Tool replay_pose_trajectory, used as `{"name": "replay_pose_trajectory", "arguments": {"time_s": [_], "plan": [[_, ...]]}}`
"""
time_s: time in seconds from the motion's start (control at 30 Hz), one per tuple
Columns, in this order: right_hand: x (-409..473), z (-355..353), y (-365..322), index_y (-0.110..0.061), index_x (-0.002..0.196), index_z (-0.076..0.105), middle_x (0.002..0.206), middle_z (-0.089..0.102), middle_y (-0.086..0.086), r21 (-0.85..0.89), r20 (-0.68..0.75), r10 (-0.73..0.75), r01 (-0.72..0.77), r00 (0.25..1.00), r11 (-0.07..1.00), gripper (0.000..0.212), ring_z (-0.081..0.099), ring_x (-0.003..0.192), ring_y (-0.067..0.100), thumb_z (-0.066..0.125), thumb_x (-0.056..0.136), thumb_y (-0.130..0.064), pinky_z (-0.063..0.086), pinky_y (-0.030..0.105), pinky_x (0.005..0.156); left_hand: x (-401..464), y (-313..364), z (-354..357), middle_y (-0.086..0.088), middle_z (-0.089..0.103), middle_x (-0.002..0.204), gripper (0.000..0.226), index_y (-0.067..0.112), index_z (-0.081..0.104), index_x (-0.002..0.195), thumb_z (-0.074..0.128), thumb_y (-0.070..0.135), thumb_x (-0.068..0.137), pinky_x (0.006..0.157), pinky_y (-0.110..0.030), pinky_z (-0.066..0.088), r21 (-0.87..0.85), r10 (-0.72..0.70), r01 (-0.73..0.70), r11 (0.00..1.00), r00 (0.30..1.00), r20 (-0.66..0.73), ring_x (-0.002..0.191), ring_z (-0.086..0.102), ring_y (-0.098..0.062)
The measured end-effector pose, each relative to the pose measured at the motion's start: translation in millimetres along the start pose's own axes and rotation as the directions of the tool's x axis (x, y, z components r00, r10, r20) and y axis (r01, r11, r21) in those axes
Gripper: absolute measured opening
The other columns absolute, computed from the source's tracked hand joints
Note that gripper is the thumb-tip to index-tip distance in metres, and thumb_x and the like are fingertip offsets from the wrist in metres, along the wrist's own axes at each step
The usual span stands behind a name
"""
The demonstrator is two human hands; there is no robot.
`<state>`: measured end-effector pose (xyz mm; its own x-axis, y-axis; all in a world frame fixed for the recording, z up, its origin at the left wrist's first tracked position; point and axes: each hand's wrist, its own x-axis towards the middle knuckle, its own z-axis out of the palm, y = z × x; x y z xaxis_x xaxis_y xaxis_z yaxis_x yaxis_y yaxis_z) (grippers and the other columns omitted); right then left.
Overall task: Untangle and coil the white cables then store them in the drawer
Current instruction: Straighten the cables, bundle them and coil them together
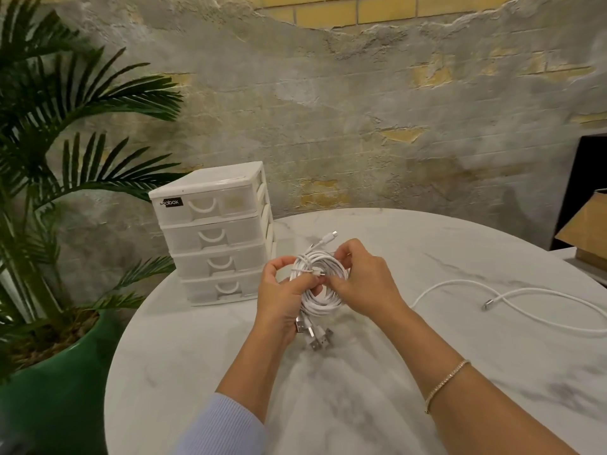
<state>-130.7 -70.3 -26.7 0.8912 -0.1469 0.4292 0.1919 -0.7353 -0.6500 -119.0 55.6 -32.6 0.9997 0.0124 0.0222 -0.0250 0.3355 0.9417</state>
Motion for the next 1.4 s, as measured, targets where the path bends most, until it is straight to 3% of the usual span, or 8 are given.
{"name": "replay_pose_trajectory", "arguments": {"time_s": [0.27, 0.4, 0.57, 0.67, 0.73, 0.9, 1.07, 1.4], "plan": [[3.8, -8.1, -1.9, -0.019, 0.094, 0.064, 0.07, 0.056, -0.013, 0.129, 0.085, 0.125, -0.135, 0.988, 0.982, 0.023, 0.057, 0.077, 0.01, 0.073, 0.073, -0.019, 0.043, 0.02, 0.067, -1.3, -2.8, 0.0, -0.005, 0.065, 0.065, 0.035, 0.013, 0.055, 0.089, 0.067, -0.016, 0.073, 0.048, -0.02, 0.05, 0.093, 0.088, -0.086, 0.992, 0.996, -0.021, 0.046, 0.059, -0.011], [3.5, -10.2, -1.4, -0.024, 0.075, 0.062, 0.068, 0.062, -0.006, 0.171, 0.146, 0.109, -0.133, 0.983, 0.976, 0.012, 0.058, 0.07, 0.012, 0.07, 0.073, -0.015, 0.045, 0.024, 0.064, -1.5, -5.1, -0.2, -0.008, 0.065, 0.075, 0.029, 0.003, 0.059, 0.099, 0.071, -0.008, 0.074, 0.05, -0.017, 0.052, 0.14, 0.078, -0.074, 0.987, 0.997, -0.017, 0.053, 0.061, -0.012], [3.2, -9.2, 0.2, -0.024, 0.061, 0.057, 0.06, 0.054, -0.005, 0.152, 0.177, 0.095, -0.123, 0.98, 0.981, 0.02, 0.049, 0.061, 0.012, 0.067, 0.076, -0.015, 0.037, 0.024, 0.056, -2.1, -6.8, 1.2, -0.009, 0.065, 0.071, 0.017, 0.006, 0.062, 0.087, 0.068, -0.006, 0.077, 0.049, -0.021, 0.051, 0.176, 0.077, -0.075, 0.982, 0.997, -0.006, 0.053, 0.061, -0.014], [3.1, -8.1, 0.6, -0.014, 0.067, 0.066, 0.062, 0.057, -0.001, 0.182, 0.198, 0.105, -0.142, 0.975, 0.973, 0.012, 0.049, 0.061, 0.013, 0.066, 0.078, -0.018, 0.038, 0.027, 0.058, -2.6, -8.9, 0.8, -0.005, 0.062, 0.061, 0.016, 0.005, 0.061, 0.09, 0.066, -0.005, 0.079, 0.049, -0.024, 0.049, 0.206, 0.08, -0.078, 0.975, 0.997, 0.0, 0.046, 0.057, -0.012], [2.9, -9.3, 0.4, -0.007, 0.076, 0.07, 0.067, 0.063, 0.004, 0.206, 0.199, 0.102, -0.143, 0.975, 0.968, 0.016, 0.051, 0.064, 0.015, 0.065, 0.08, -0.021, 0.039, 0.029, 0.061, -2.7, -8.2, 0.4, -0.006, 0.063, 0.068, 0.03, 0.013, 0.057, 0.101, 0.065, -0.007, 0.08, 0.047, -0.024, 0.048, 0.203, 0.098, -0.097, 0.974, 0.995, 0.005, 0.043, 0.054, -0.011], [2.0, -5.8, 0.7, -0.011, 0.087, 0.073, 0.083, 0.072, 0.007, 0.195, 0.202, 0.05, -0.09, 0.978, 0.977, 0.018, 0.066, 0.083, 0.023, 0.065, 0.084, -0.027, 0.05, 0.037, 0.076, -3.3, -3.6, 0.2, -0.003, 0.062, 0.074, 0.041, 0.031, 0.058, 0.097, 0.063, -0.007, 0.082, 0.044, -0.021, 0.047, 0.218, 0.117, -0.123, 0.968, 0.992, 0.043, 0.042, 0.051, -0.009], [2.5, 1.4, 1.4, -0.018, 0.074, 0.07, 0.073, 0.069, -0.001, 0.357, 0.19, 0.107, -0.17, 0.976, 0.918, 0.012, 0.062, 0.071, 0.016, 0.072, 0.08, -0.028, 0.051, 0.036, 0.073, -3.6, -2.3, 0.4, -0.006, 0.061, 0.071, 0.024, 0.015, 0.059, 0.105, 0.059, 0.0, 0.087, 0.042, -0.021, 0.041, 0.275, 0.056, -0.075, 0.959, 0.995, 0.077, 0.043, 0.051, -0.007], [1.0, 6.9, -0.9, -0.015, 0.1, 0.062, 0.089, 0.064, -0.004, 0.301, 0.133, 0.171, -0.205, 0.976, 0.932, 0.018, 0.061, 0.087, 0.017, 0.066, 0.084, -0.023, 0.047, 0.031, 0.078, -2.1, -5.2, 1.2, 0.005, 0.054, 0.042, 0.022, 0.013, 0.062, 0.071, 0.055, -0.002, 0.086, 0.051, -0.023, 0.042, 0.363, -0.027, -0.009, 0.932, 0.995, 0.094, 0.04, 0.051, -0.007]]}}
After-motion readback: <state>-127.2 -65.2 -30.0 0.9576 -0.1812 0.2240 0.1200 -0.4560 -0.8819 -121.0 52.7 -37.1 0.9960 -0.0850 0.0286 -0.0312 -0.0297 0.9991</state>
